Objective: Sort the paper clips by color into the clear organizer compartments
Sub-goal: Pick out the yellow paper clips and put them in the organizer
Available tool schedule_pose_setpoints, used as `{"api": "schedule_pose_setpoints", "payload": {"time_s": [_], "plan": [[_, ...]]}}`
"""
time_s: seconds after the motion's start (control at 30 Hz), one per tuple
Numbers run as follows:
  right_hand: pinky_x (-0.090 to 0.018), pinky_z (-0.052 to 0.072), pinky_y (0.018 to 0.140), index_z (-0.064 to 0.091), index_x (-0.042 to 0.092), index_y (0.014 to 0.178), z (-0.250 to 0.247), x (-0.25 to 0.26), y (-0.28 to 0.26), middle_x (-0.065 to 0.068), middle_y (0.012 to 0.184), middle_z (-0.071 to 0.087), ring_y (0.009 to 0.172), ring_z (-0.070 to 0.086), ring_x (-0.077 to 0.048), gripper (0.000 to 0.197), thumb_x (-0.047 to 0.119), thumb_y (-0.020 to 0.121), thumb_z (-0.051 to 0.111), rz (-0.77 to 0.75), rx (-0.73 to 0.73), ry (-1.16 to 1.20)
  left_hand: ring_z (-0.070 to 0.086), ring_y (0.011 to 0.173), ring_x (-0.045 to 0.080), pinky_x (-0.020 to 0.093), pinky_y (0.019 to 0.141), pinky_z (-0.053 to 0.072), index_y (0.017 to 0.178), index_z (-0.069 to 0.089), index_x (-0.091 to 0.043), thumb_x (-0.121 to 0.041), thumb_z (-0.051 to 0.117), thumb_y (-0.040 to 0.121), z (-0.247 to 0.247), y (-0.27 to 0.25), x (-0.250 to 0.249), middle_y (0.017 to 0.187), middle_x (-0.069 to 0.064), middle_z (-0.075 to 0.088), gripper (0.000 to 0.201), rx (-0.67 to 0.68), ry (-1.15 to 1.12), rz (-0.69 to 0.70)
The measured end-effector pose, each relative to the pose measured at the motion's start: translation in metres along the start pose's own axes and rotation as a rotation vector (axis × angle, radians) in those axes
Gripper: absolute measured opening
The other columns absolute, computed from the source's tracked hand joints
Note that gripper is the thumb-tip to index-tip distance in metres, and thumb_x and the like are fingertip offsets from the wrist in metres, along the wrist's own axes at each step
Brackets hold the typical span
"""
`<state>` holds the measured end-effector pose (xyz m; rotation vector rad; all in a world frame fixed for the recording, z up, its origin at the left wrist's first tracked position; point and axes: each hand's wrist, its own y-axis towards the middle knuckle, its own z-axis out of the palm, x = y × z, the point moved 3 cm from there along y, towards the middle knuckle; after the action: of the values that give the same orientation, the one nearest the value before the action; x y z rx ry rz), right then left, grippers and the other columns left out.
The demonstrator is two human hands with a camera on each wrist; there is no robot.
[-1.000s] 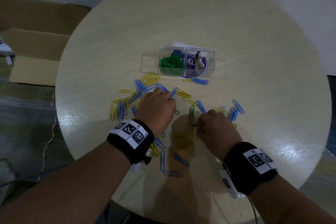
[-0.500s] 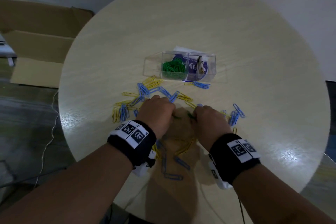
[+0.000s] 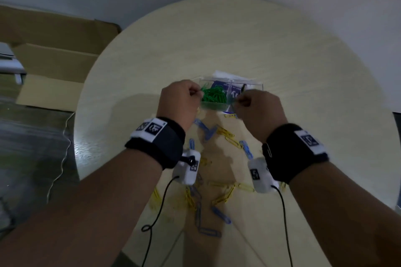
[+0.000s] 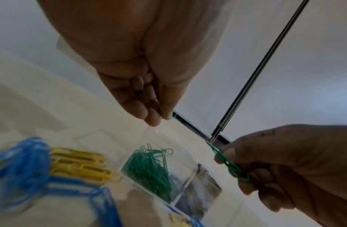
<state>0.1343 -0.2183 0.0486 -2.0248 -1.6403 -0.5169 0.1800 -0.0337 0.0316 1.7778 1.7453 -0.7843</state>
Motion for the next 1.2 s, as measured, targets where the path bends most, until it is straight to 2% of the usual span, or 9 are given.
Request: {"api": "schedule_pose_setpoints", "payload": {"time_s": [0.2, 0.33, 0.47, 0.53, 0.63, 0.8, 0.97, 1.07, 1.2], "plan": [[-0.028, 0.046, 0.076, 0.073, 0.015, 0.099, 0.010, 0.014, 0.022, -0.010, 0.098, 0.072, 0.093, 0.064, -0.028, 0.023, 0.027, 0.091, 0.055, -0.013, 0.025, 0.017, 0.065, 0.104, 0.020, 0.029, 0.096, 0.048, 0.113, 0.072, -0.016, -0.026, 0.061, 0.091, -0.002, 0.015, 0.001, 0.111, 0.003, 0.072, 0.026, 0.028, 0.088, 0.041], [-0.028, 0.043, 0.075, 0.071, 0.022, 0.102, 0.008, -0.006, -0.050, -0.005, 0.100, 0.068, 0.087, 0.063, -0.027, 0.019, 0.021, 0.085, 0.063, -0.142, -0.050, 0.009, 0.065, 0.082, 0.019, 0.032, 0.081, 0.050, 0.097, 0.072, -0.024, -0.032, 0.064, 0.087, -0.049, -0.034, 0.034, 0.092, -0.001, 0.069, 0.015, 0.025, 0.127, 0.134], [-0.035, 0.047, 0.088, 0.061, 0.026, 0.118, 0.043, -0.037, -0.163, 0.000, 0.113, 0.060, 0.099, 0.057, -0.026, 0.036, 0.033, 0.083, 0.060, -0.359, 0.297, -0.165, 0.055, 0.067, 0.006, 0.033, 0.067, 0.047, 0.081, 0.063, -0.031, -0.042, 0.065, 0.077, -0.080, -0.136, 0.100, 0.076, -0.007, 0.056, 0.012, 0.324, 0.350, -0.013], [-0.035, 0.048, 0.092, 0.054, 0.031, 0.125, 0.058, -0.048, -0.195, 0.004, 0.125, 0.054, 0.110, 0.051, -0.023, 0.048, 0.045, 0.079, 0.059, -0.395, 0.428, -0.270, 0.055, 0.075, -0.002, 0.028, 0.069, 0.046, 0.092, 0.062, -0.039, -0.041, 0.068, 0.071, -0.079, -0.180, 0.120, 0.086, -0.015, 0.052, 0.022, 0.440, 0.270, -0.102], [-0.037, 0.045, 0.098, 0.050, 0.034, 0.132, 0.067, -0.055, -0.209, 0.003, 0.135, 0.051, 0.121, 0.044, -0.024, 0.062, 0.054, 0.073, 0.056, -0.427, 0.472, -0.399, 0.056, 0.093, 0.002, 0.029, 0.083, 0.049, 0.116, 0.056, -0.035, -0.034, 0.068, 0.075, -0.059, -0.214, 0.129, 0.104, -0.016, 0.046, 0.043, 0.520, 0.230, 0.007], [-0.040, 0.040, 0.102, 0.054, 0.036, 0.128, 0.051, -0.070, -0.186, 0.003, 0.141, 0.046, 0.125, 0.043, -0.027, 0.054, 0.052, 0.077, 0.060, -0.319, 0.369, -0.409, 0.054, 0.098, 0.018, 0.037, 0.083, 0.053, 0.115, 0.061, -0.027, -0.032, 0.068, 0.075, -0.034, -0.216, 0.109, 0.109, -0.009, 0.051, 0.041, 0.418, 0.326, 0.191], [-0.023, 0.043, 0.086, 0.071, 0.020, 0.106, 0.033, -0.069, -0.159, 0.002, 0.109, 0.067, 0.091, 0.064, -0.017, 0.028, 0.016, 0.078, 0.075, -0.252, 0.179, -0.150, 0.054, 0.089, 0.018, 0.037, 0.081, 0.049, 0.091, 0.070, -0.026, -0.031, 0.056, 0.081, -0.045, -0.193, 0.108, 0.099, -0.012, 0.063, 0.018, 0.249, 0.283, 0.229], [-0.022, 0.039, 0.074, 0.072, 0.025, 0.096, 0.026, -0.052, -0.140, 0.004, 0.097, 0.066, 0.063, 0.044, 0.001, 0.022, 0.012, 0.079, 0.073, -0.243, 0.140, -0.094, 0.058, 0.085, 0.022, 0.035, 0.081, 0.048, 0.089, 0.069, -0.025, -0.024, 0.056, 0.082, -0.063, -0.165, 0.117, 0.092, -0.006, 0.064, 0.015, 0.115, 0.275, 0.102], [-0.023, 0.037, 0.075, 0.071, 0.024, 0.100, 0.040, -0.027, -0.107, 0.000, 0.099, 0.067, 0.076, 0.056, -0.014, 0.021, 0.013, 0.082, 0.069, -0.266, 0.195, -0.079, 0.061, 0.085, 0.027, 0.035, 0.077, 0.048, 0.087, 0.067, -0.023, -0.031, 0.063, 0.085, -0.075, -0.120, 0.132, 0.089, 0.001, 0.060, 0.010, 0.004, 0.335, -0.153]]}}
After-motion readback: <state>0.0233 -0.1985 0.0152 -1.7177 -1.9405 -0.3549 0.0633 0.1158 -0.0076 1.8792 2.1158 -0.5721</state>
